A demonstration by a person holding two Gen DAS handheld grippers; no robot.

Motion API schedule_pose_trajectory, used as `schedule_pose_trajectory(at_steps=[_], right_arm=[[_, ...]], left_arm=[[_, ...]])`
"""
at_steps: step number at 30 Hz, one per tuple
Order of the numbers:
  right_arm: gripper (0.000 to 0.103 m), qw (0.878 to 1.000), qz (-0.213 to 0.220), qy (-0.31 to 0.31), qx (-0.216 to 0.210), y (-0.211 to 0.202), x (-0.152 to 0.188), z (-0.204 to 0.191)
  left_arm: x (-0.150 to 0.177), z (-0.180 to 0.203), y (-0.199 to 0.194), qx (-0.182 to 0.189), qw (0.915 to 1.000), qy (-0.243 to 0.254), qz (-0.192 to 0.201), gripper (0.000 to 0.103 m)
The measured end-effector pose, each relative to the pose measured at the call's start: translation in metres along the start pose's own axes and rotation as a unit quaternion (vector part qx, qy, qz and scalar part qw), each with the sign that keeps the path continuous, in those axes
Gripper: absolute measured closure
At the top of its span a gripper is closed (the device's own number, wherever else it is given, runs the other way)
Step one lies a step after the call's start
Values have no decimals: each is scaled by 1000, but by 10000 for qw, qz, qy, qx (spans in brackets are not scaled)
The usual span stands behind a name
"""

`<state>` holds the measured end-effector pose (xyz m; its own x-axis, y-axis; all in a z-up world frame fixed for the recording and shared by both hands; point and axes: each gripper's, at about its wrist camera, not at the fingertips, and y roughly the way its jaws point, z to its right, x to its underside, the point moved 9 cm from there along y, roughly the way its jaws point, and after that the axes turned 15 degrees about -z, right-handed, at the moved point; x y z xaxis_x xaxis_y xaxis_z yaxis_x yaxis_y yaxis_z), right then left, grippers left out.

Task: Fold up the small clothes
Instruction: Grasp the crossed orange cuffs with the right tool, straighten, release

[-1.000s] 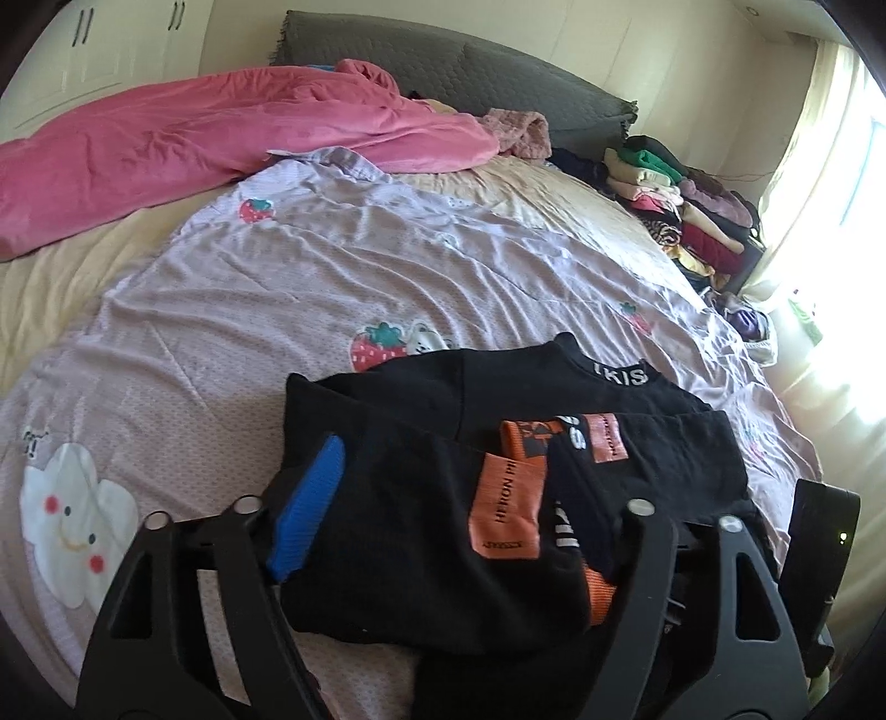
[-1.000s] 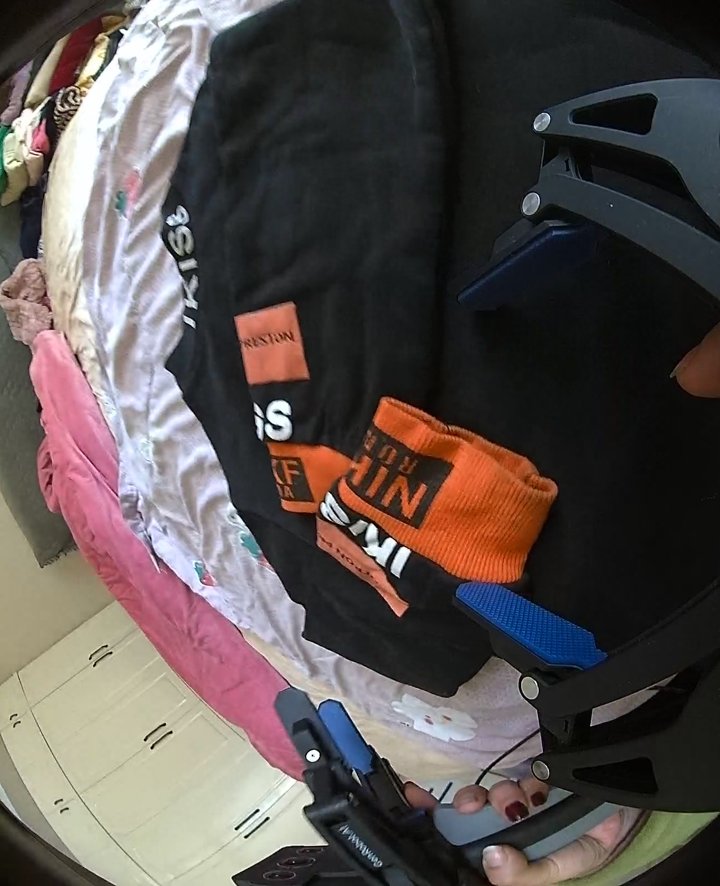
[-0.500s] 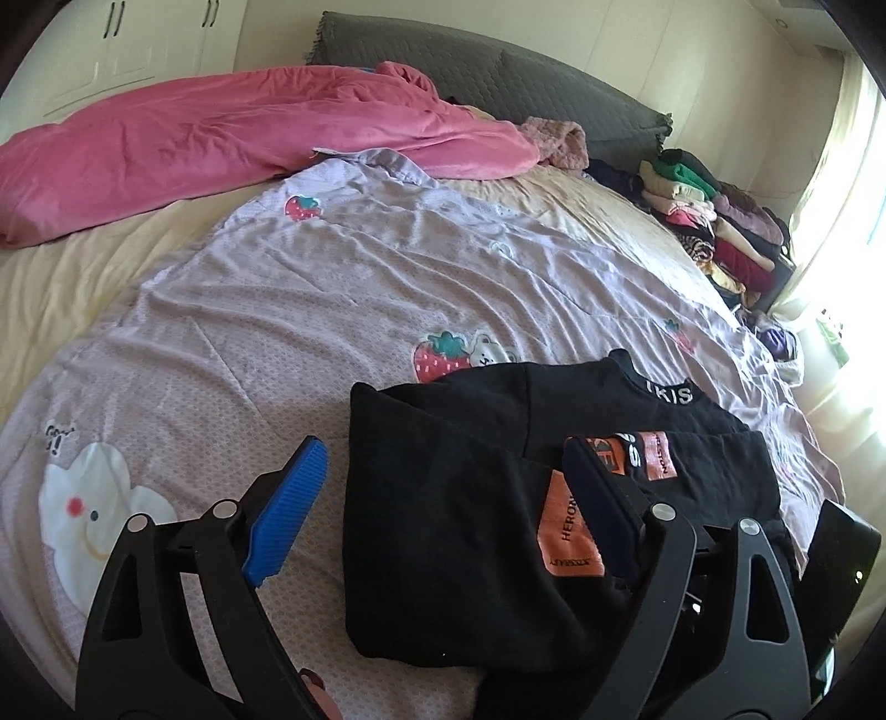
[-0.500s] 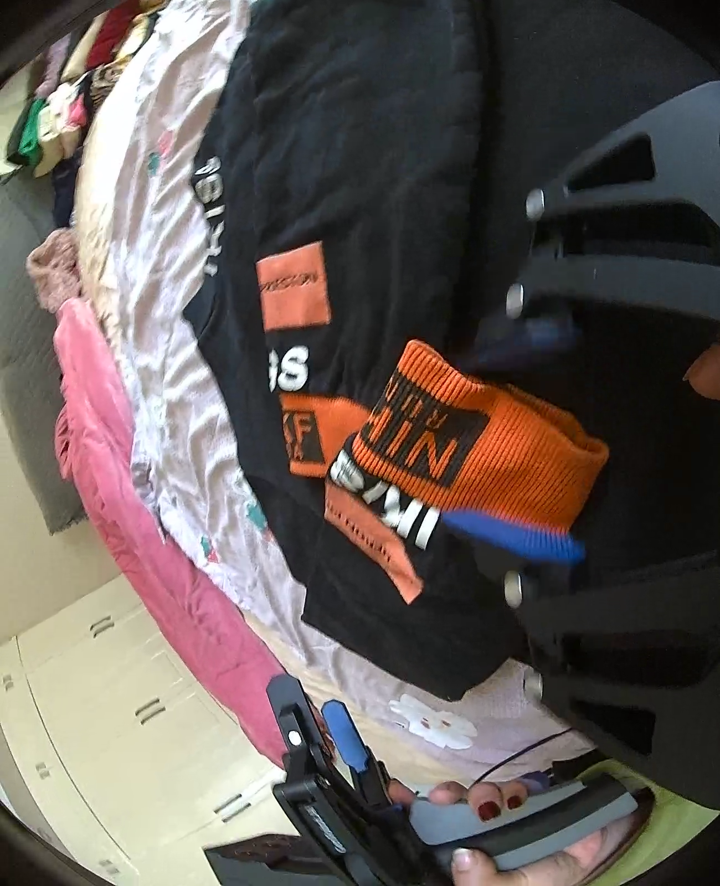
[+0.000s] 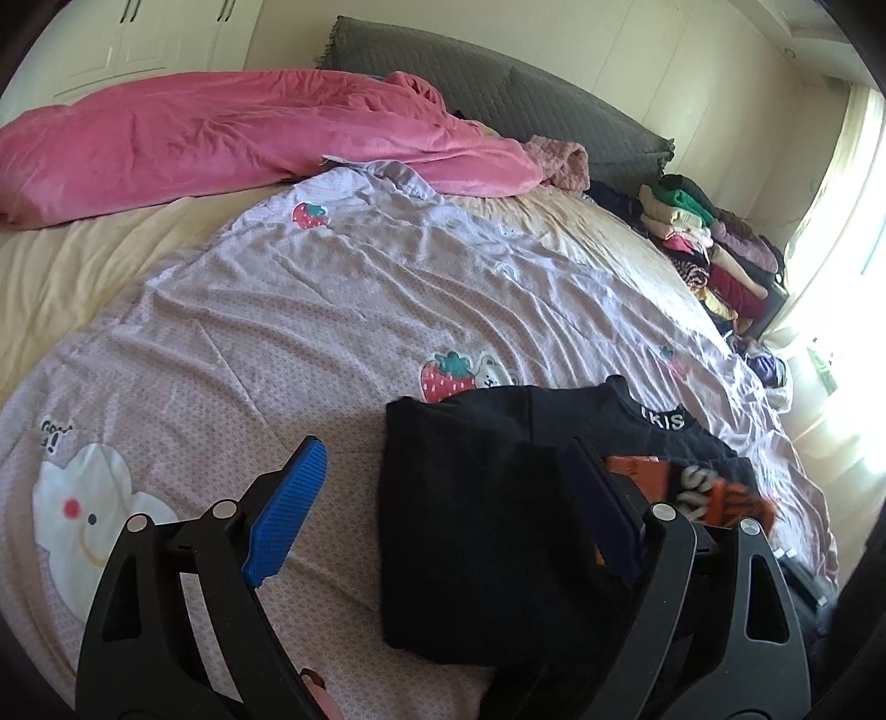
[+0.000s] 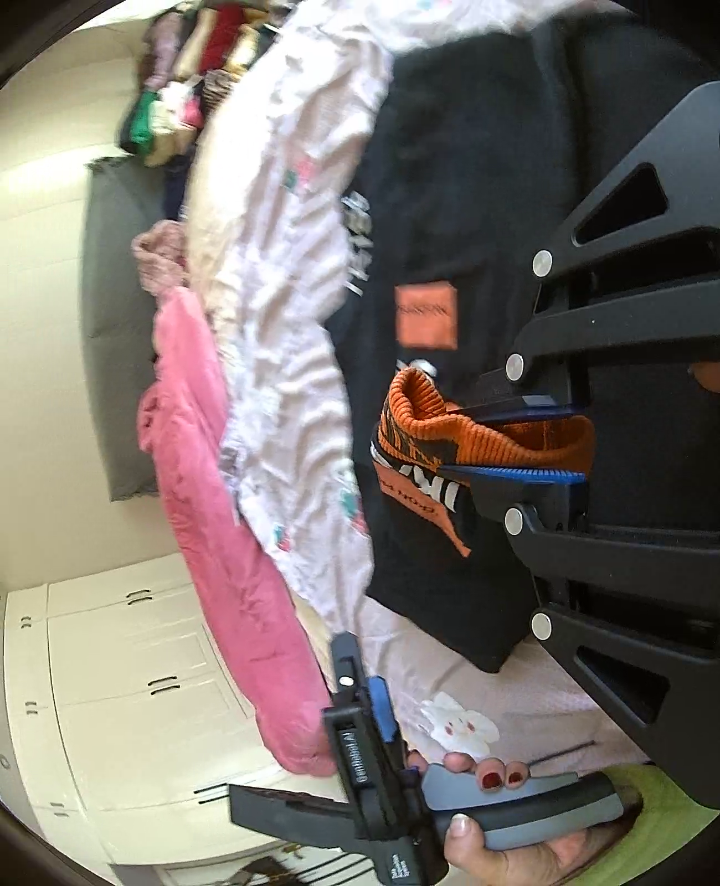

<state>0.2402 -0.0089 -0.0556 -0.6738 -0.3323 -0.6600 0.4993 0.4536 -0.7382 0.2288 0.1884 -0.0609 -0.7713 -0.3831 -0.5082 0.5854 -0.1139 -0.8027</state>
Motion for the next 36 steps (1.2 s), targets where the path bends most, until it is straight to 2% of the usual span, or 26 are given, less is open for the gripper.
schedule_pose_trajectory(at_steps=[3,7,15,22,27,31,34,36], right_arm=[[91,9993,128,-108,347,-17,-14,13],[92,9984,234,-36,514,-37,-27,41],[92,9919,165,-92,1255,-49,-25,97],[93,9908,-40,522,1251,-37,-3,132],[94,9881,-88,532,1438,-31,-1,139],[94,9861,-50,549,1570,-35,-1,145],[94,9843,-27,636,1643,-38,-1,151],[94,9830,-29,699,1697,-40,0,156]], left_arm=[[-2,1,-3,-25,10000,55,69,23],[-2,0,-2,18,9999,60,78,23],[1,15,9,-124,9992,367,63,23],[14,45,29,-249,9956,895,-88,23],[21,78,43,-135,9917,1259,-241,23],[27,98,61,-96,9883,1478,-377,30],[32,110,75,16,9859,1595,-497,41],[37,113,85,45,9847,1623,-626,44]])
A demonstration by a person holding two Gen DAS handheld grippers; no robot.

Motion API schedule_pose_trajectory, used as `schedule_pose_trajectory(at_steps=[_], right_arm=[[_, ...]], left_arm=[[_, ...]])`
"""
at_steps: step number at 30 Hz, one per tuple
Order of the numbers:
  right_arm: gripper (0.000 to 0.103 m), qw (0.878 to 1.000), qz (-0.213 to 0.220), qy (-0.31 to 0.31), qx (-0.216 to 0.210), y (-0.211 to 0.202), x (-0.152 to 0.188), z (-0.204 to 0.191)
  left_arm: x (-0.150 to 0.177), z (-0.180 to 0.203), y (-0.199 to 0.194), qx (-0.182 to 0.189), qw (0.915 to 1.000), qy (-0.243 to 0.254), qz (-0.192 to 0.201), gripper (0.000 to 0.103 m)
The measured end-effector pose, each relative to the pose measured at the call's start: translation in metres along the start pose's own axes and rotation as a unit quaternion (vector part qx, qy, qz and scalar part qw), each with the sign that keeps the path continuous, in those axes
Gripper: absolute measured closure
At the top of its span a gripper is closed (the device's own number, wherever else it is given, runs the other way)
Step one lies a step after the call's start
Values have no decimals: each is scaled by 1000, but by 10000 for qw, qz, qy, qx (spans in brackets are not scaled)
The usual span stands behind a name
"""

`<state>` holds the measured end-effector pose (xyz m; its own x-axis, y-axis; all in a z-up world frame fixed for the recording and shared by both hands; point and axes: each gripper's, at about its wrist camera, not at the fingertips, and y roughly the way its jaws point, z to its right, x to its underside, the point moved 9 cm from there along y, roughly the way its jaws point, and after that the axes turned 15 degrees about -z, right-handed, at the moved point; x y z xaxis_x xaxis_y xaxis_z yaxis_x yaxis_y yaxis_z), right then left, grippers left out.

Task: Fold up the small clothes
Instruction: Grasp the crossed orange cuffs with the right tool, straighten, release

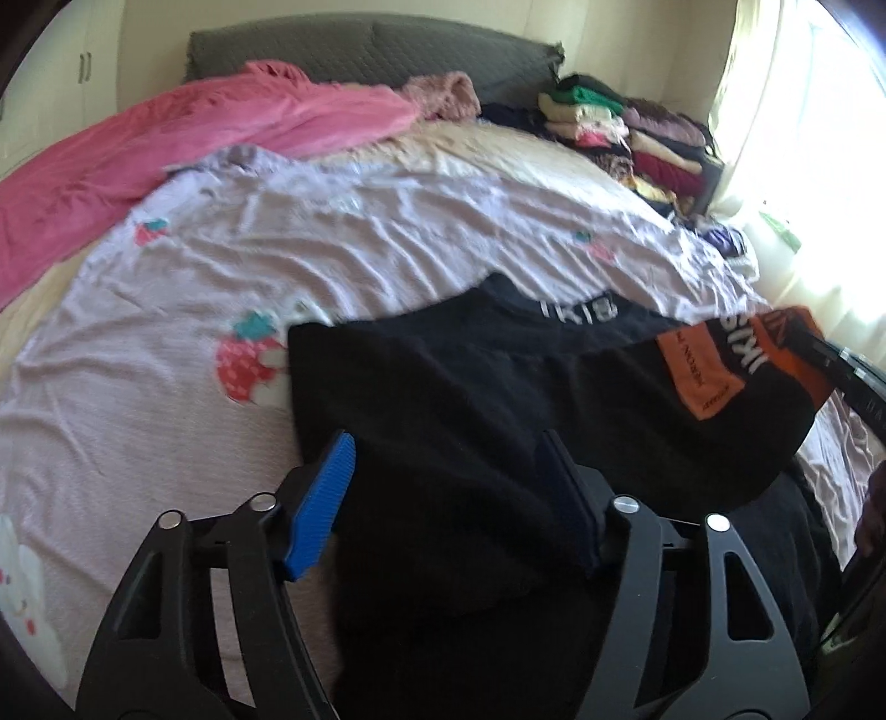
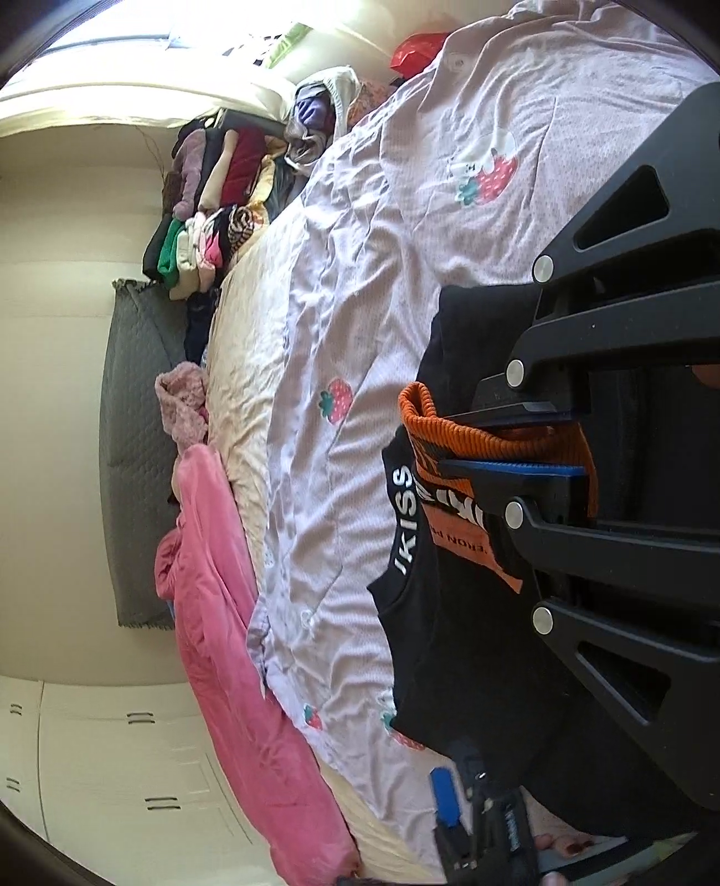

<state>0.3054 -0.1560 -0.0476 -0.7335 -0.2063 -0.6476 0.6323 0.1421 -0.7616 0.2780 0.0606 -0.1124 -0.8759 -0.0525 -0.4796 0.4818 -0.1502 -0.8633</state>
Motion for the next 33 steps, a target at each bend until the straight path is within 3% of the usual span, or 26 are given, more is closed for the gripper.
schedule_pose_trajectory(at_steps=[9,11,12,14,20,24,28,33], right_arm=[[94,9991,-260,291,192,12,6,19],[89,9979,-434,336,338,18,10,29],[79,9971,-531,362,409,21,12,33],[76,9958,-631,480,463,26,17,42],[76,9975,-557,400,194,21,19,34],[68,9983,-570,-67,-122,21,22,4],[68,9970,-660,-266,-300,25,26,-11],[68,9959,-713,-257,-493,28,27,-17]], left_arm=[[11,0,25,-109,9992,70,-383,44],[12,-1,25,-109,9992,62,-387,44],[12,-1,25,-89,9992,50,-389,44],[12,-1,24,-68,9992,27,-396,44],[9,-7,9,37,9994,-80,-320,47],[4,-38,-10,-84,9988,-460,-139,51],[0,-57,-30,-204,9977,-639,84,51],[1,-39,-26,28,9985,-547,-16,58]])
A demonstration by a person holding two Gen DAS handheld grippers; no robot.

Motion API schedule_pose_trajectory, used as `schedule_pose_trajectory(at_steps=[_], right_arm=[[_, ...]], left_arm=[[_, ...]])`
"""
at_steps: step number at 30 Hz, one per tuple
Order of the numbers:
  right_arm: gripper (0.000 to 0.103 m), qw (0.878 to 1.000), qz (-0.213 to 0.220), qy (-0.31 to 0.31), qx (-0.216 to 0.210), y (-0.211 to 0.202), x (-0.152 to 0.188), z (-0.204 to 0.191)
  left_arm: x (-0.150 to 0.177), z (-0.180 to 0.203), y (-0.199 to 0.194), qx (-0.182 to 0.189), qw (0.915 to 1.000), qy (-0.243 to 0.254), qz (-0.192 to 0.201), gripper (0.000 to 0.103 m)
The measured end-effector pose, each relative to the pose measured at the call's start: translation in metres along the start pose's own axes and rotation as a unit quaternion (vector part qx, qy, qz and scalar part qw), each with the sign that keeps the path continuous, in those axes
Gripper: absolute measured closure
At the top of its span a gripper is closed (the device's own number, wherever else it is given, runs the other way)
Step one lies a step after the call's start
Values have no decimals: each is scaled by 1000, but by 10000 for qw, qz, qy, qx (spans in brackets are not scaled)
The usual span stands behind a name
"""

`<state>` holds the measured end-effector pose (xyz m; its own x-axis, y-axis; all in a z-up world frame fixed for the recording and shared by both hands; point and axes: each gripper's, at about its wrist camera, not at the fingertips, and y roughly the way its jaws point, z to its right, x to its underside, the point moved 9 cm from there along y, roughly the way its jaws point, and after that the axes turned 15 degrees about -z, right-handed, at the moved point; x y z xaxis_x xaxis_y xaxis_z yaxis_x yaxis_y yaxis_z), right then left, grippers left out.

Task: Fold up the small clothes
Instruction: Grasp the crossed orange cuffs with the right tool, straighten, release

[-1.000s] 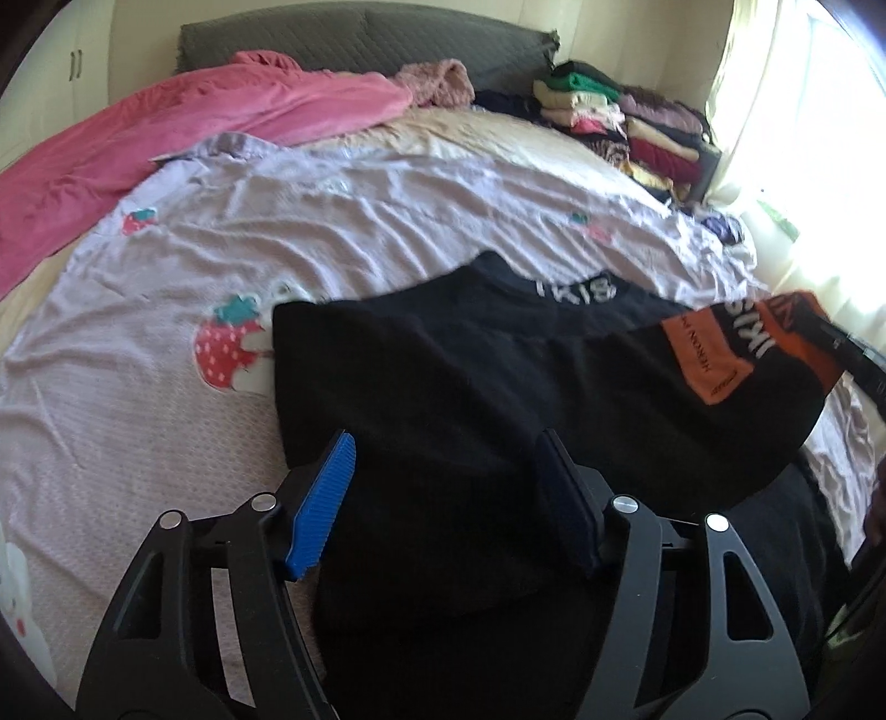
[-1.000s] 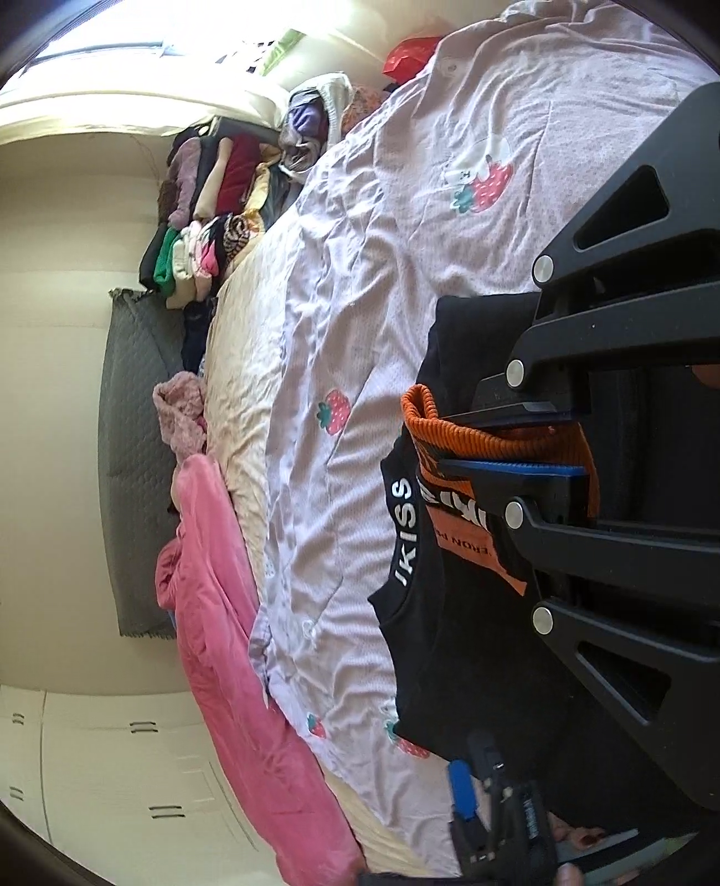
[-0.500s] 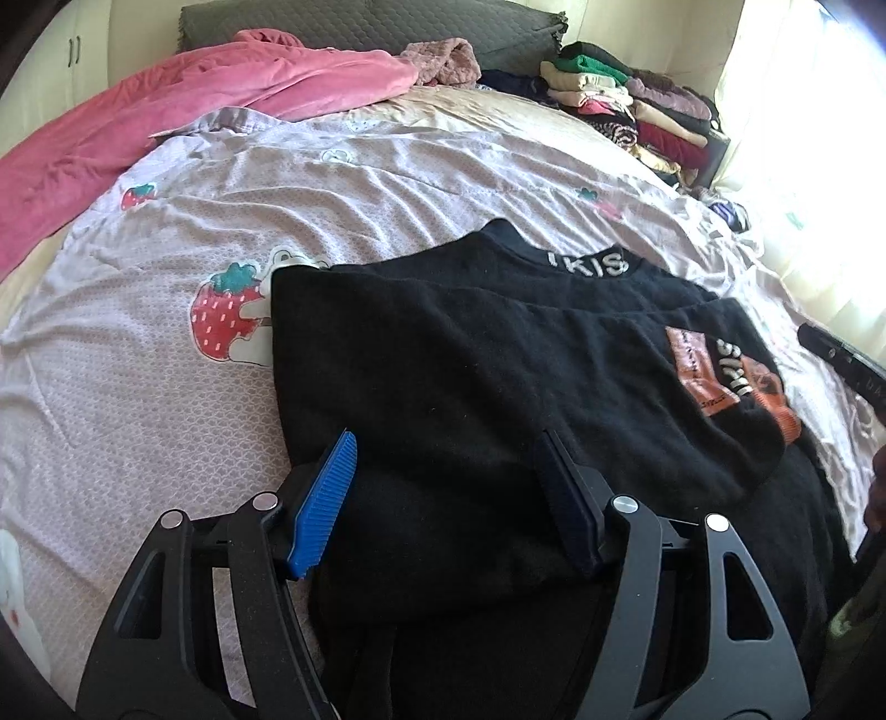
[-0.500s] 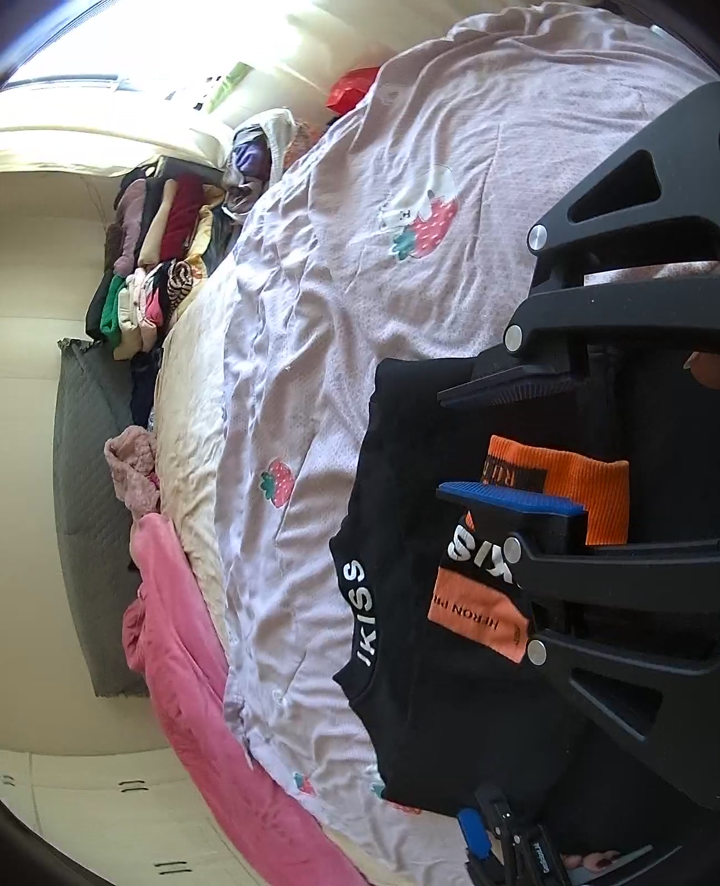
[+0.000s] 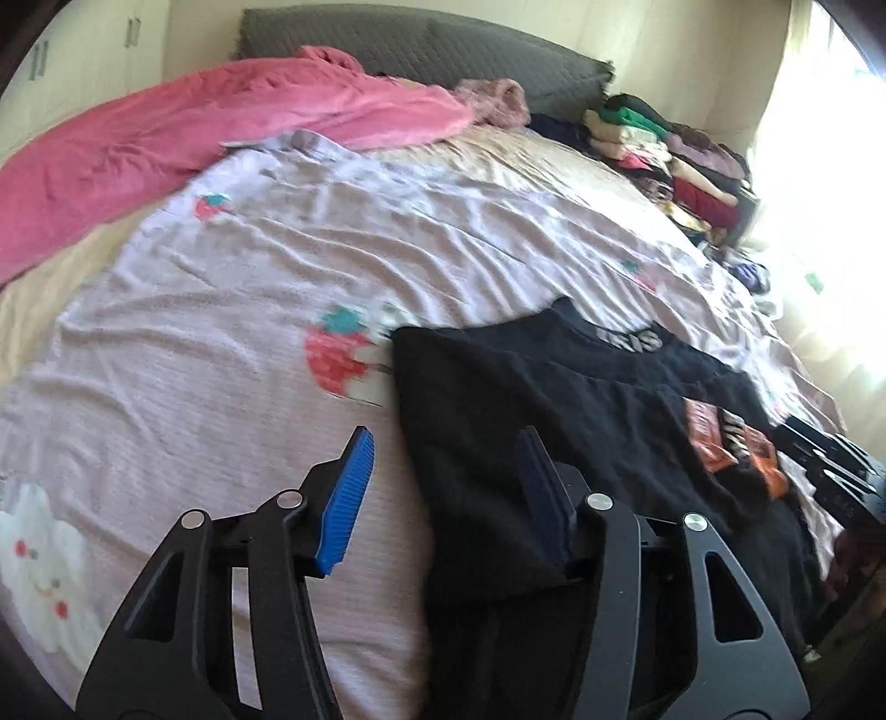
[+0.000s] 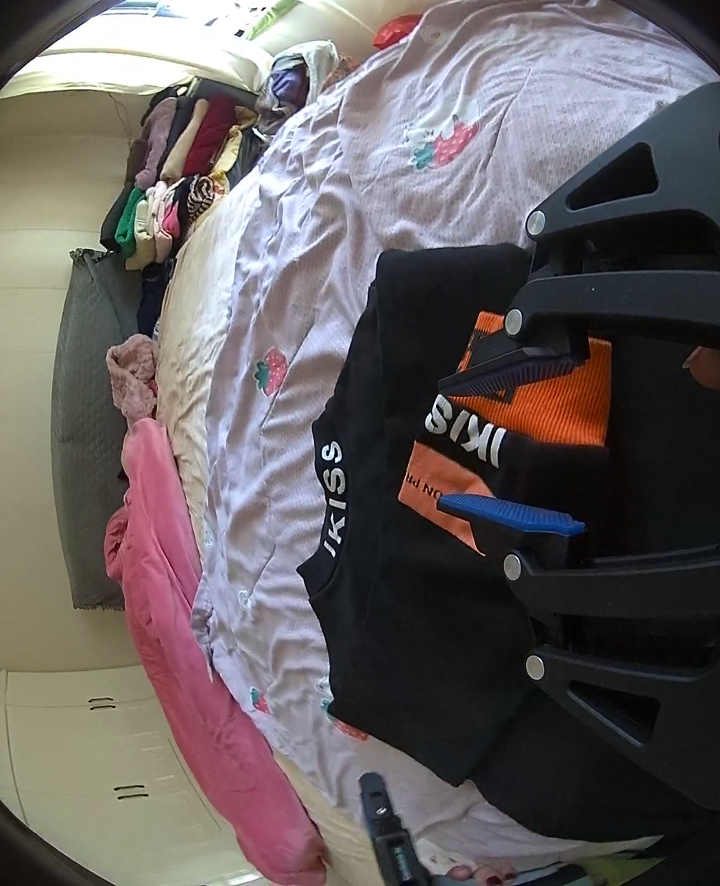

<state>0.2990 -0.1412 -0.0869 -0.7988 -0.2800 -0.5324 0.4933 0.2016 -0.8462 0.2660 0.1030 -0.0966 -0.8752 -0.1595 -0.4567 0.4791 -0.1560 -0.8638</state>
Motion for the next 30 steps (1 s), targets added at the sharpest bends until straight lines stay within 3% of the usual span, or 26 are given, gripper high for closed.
schedule_pose_trajectory(at_steps=[4,6,9,13,16,30], right_arm=[[67,9996,-157,-33,-211,6,4,-5],[67,9995,-252,-108,-153,11,5,-6],[66,9986,-478,-201,-117,25,7,-5],[66,9951,-962,-92,195,55,23,12],[66,9958,-897,194,31,58,29,18],[63,9961,-710,514,-103,53,33,22]], left_arm=[[9,41,16,15,9982,596,-110,58],[18,53,35,-76,9960,812,-359,58],[25,54,53,-311,9935,927,-590,58],[25,49,52,-201,9930,909,-726,58],[27,44,54,-63,9941,788,-741,58],[29,45,53,-168,9950,794,-577,58]])
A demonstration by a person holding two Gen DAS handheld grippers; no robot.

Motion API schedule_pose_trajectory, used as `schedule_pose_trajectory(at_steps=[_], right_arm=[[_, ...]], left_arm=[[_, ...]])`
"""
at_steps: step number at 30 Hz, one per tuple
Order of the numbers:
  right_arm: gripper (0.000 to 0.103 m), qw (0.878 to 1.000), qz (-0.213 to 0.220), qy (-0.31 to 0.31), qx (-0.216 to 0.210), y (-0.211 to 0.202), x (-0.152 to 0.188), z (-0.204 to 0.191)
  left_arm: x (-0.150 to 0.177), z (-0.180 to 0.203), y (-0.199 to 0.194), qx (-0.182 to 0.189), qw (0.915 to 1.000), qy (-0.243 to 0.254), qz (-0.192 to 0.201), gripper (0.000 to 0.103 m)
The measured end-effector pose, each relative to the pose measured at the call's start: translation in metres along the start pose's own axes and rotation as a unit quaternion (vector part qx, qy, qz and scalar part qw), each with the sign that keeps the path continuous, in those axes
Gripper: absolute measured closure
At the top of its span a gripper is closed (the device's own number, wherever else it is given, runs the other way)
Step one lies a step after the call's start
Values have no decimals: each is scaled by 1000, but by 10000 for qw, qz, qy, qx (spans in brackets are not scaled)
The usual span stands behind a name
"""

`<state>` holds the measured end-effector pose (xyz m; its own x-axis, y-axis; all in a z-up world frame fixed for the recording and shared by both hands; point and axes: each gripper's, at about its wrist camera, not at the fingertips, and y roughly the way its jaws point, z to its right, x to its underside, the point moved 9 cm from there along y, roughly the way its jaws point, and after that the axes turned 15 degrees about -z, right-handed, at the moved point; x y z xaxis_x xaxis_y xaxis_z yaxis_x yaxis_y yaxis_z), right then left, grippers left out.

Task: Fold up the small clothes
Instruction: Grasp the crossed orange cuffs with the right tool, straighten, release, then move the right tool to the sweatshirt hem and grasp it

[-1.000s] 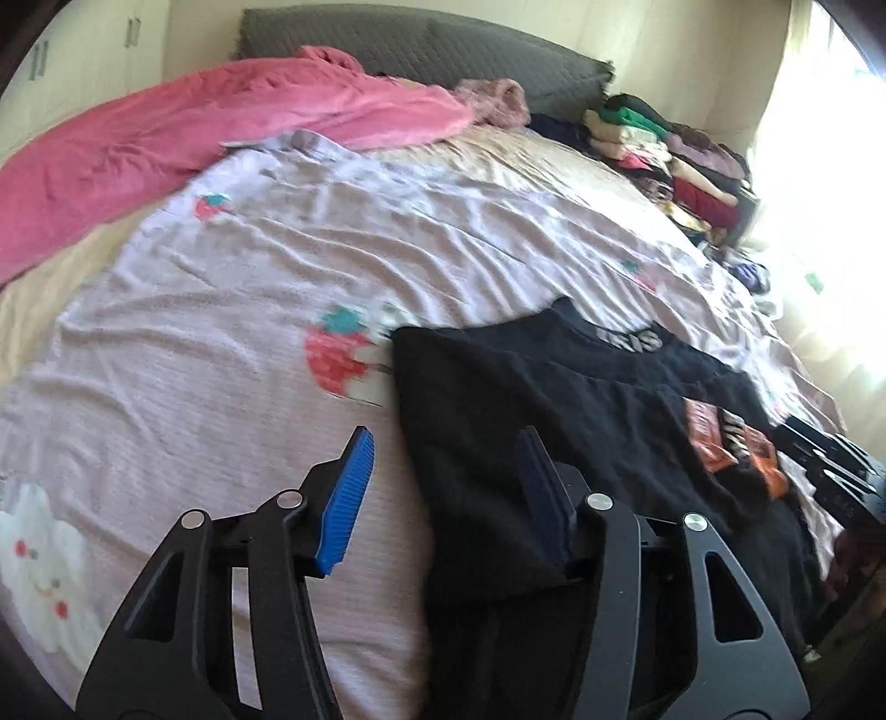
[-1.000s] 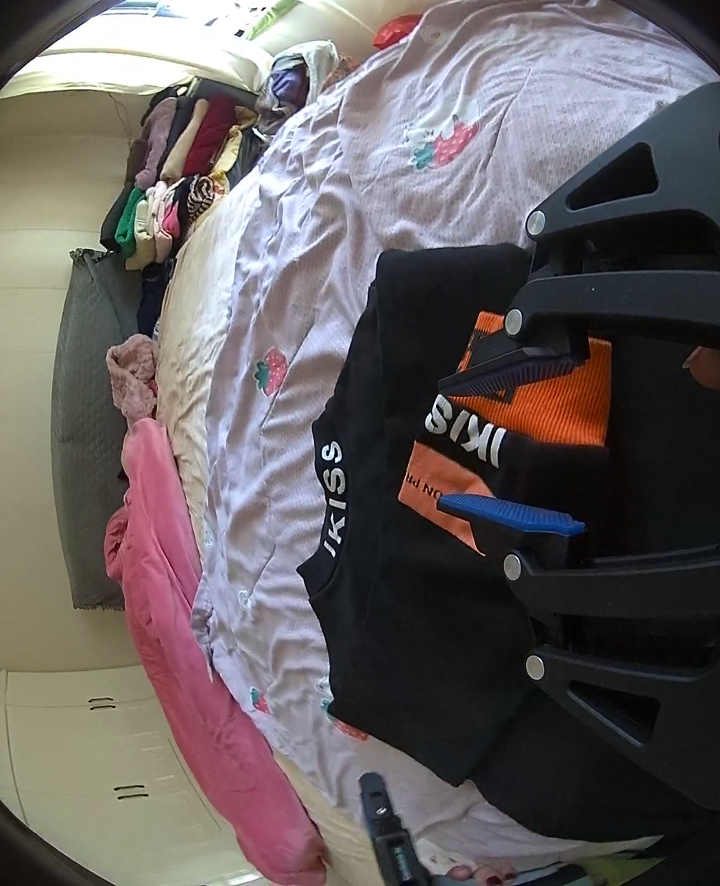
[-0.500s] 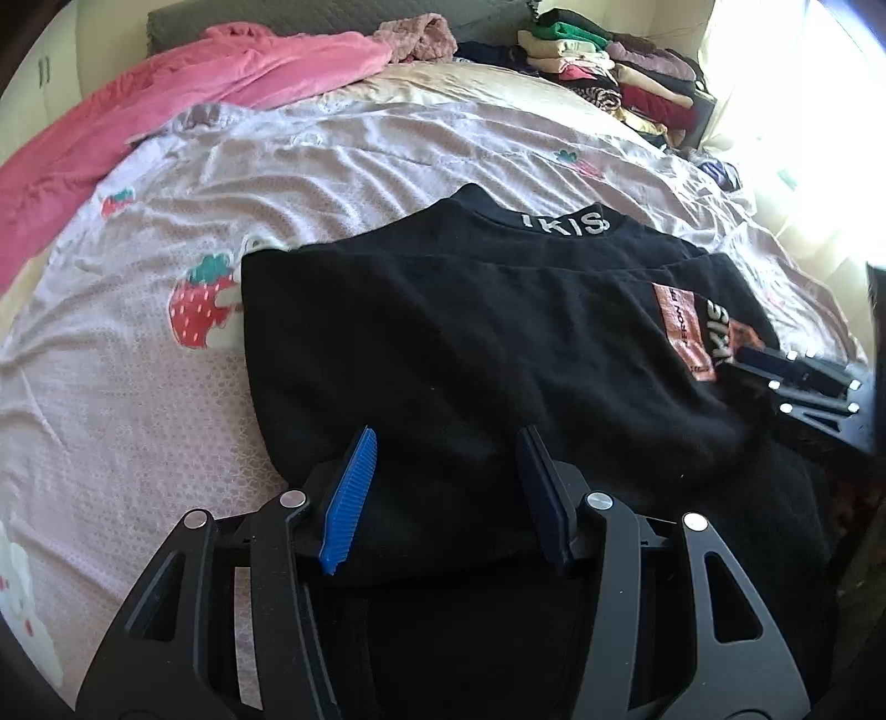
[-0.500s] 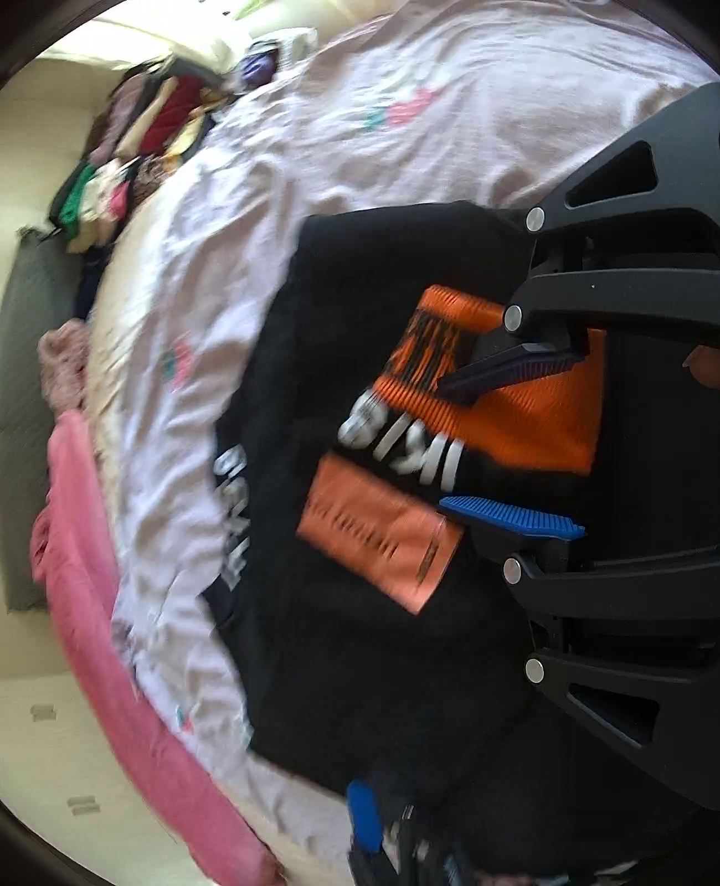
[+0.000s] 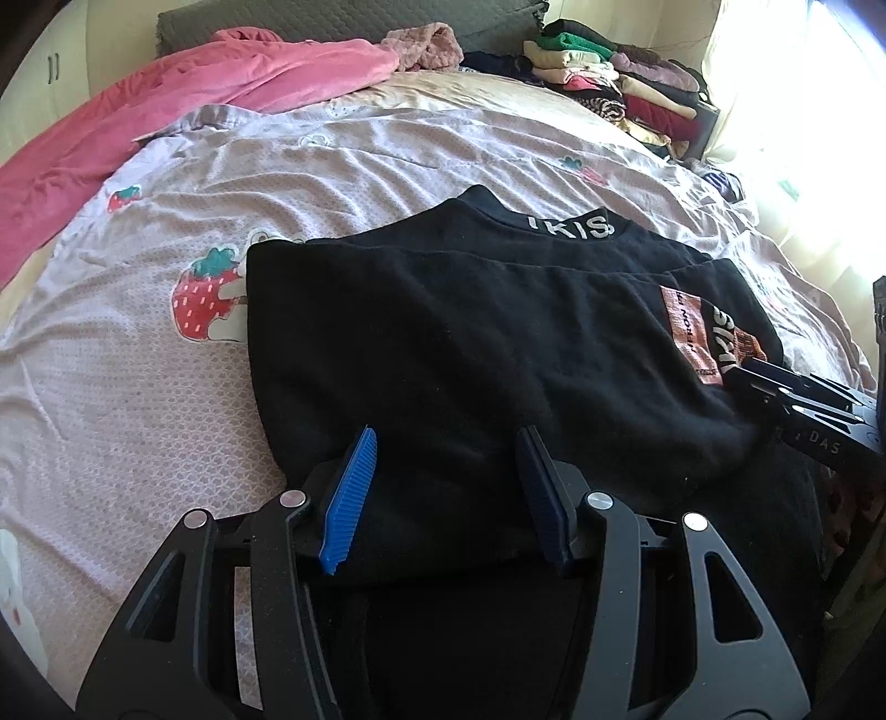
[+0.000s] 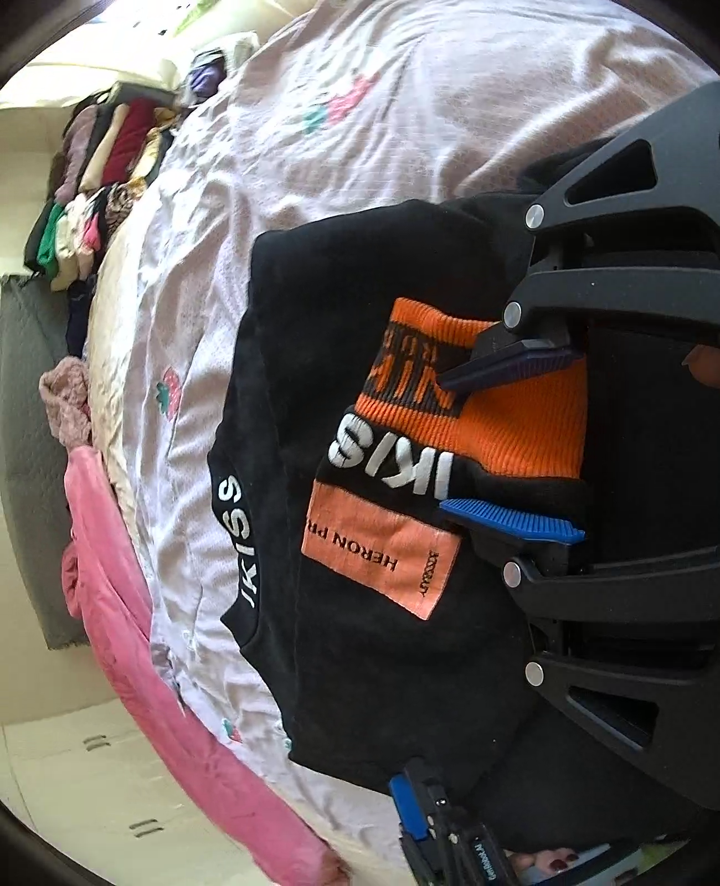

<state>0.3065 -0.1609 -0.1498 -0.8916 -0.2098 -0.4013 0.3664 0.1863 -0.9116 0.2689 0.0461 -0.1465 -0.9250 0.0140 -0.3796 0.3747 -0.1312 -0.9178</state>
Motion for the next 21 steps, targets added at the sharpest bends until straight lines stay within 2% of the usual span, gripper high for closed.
schedule_pose_trajectory(at_steps=[9,14,17,18,21], right_arm=[[62,9991,154,149,-355,-1,3,4],[55,9993,150,183,-272,-7,4,3],[42,9993,247,217,-154,-16,6,4],[30,9992,304,247,-66,-21,8,7],[15,9985,464,267,-105,-34,12,12]], left_arm=[[2,1,-3,-48,9999,19,92,58],[5,3,-12,-159,9997,75,143,55],[6,5,-19,-129,9997,98,180,46],[7,6,-22,-106,9997,92,184,43],[10,5,-31,-27,9997,18,242,32]])
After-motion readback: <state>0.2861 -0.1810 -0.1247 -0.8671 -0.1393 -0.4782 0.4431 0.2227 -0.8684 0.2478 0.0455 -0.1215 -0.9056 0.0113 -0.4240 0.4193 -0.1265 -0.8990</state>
